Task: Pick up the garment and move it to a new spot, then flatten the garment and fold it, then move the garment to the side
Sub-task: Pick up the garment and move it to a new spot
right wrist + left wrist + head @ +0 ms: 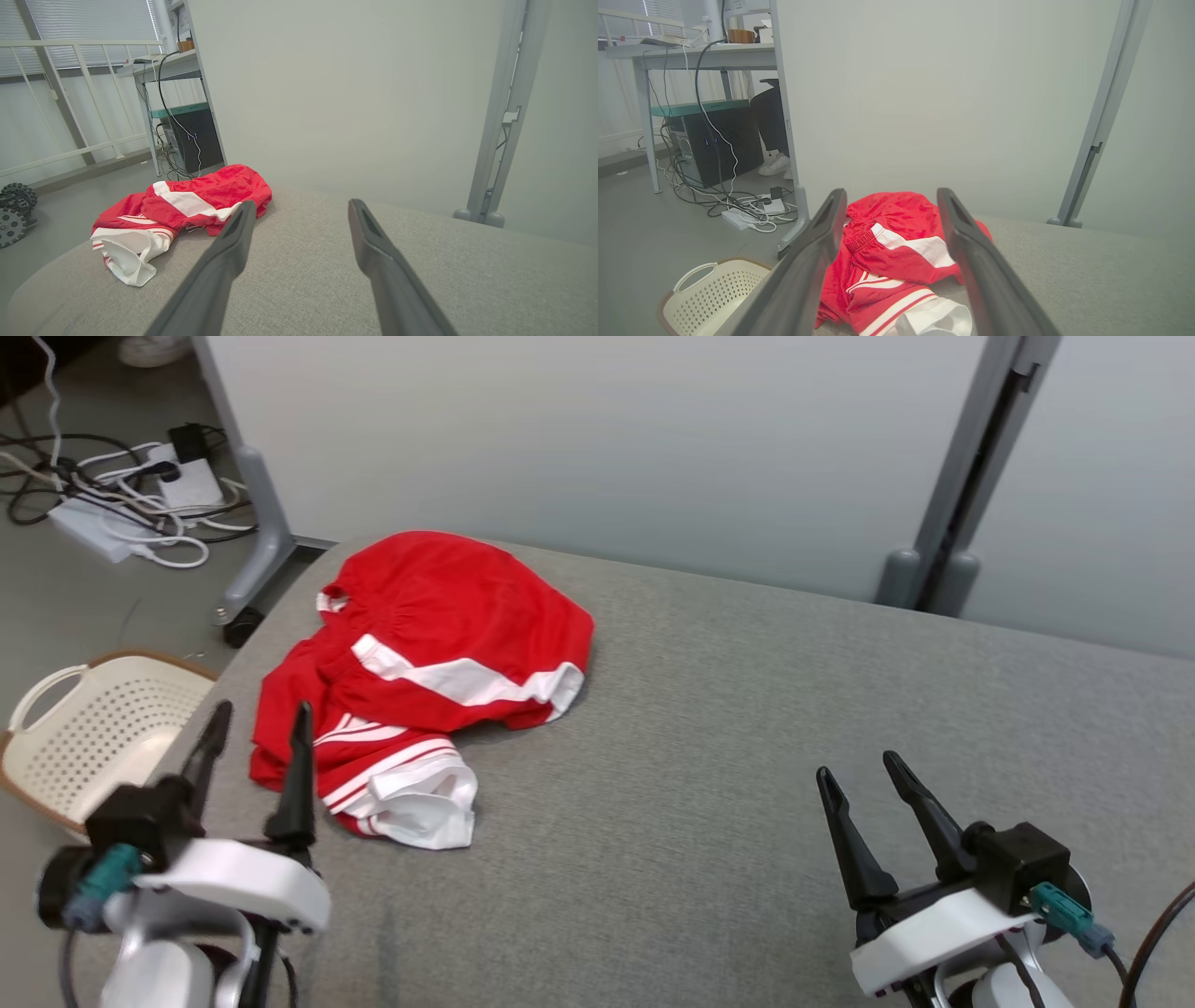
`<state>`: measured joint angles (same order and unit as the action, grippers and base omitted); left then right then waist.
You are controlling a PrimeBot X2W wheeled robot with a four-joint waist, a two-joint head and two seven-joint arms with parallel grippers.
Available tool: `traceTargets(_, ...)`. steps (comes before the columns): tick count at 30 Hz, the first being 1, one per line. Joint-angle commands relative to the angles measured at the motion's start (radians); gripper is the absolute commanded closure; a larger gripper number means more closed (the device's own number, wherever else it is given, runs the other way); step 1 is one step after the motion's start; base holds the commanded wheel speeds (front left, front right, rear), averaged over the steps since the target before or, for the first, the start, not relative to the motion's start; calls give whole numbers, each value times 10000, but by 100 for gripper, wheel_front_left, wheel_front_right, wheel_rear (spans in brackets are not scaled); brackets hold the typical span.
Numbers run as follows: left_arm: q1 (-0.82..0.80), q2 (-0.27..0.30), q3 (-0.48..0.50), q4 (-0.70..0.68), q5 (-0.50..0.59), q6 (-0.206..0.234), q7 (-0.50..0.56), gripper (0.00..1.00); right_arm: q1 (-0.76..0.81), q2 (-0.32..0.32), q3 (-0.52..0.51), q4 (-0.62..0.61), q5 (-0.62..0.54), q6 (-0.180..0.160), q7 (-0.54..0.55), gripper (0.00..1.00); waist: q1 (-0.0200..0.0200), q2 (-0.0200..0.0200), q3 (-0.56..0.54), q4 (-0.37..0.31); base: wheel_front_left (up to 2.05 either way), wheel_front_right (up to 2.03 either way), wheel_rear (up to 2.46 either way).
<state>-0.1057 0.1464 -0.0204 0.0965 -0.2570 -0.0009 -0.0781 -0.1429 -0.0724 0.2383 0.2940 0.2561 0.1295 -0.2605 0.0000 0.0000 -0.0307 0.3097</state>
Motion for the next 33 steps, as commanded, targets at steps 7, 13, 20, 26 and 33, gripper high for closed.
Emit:
traceTargets(7,-1626,1014,633,967,-882,-472,1730,0,-498,-189,84,-74,150,23,-52,0,0,0,760,-1177,0,0,0)
traceTargets(13,-2685,1705,888,2120,-1491,-786,2859,0,-768,-237,109,-91,235,23,-50,0,0,0,1095,-1835,0,0,0)
traceTargets(20,-4036,2461,1163,3642,-2164,-948,4370,0,-1208,-408,277,-87,322,23,-46,0,0,0,1707,-2703,0,0,0)
traceTargets(26,-4854,3006,1338,4752,-2664,-871,5916,0,-1549,-535,368,-126,426,23,-44,0,0,0,2375,-3391,0,0,0)
traceTargets(33,-5349,3723,1445,5718,-2833,-694,7149,0,-1834,-691,400,-168,537,23,-44,0,0,0,2957,-3978,0,0,0)
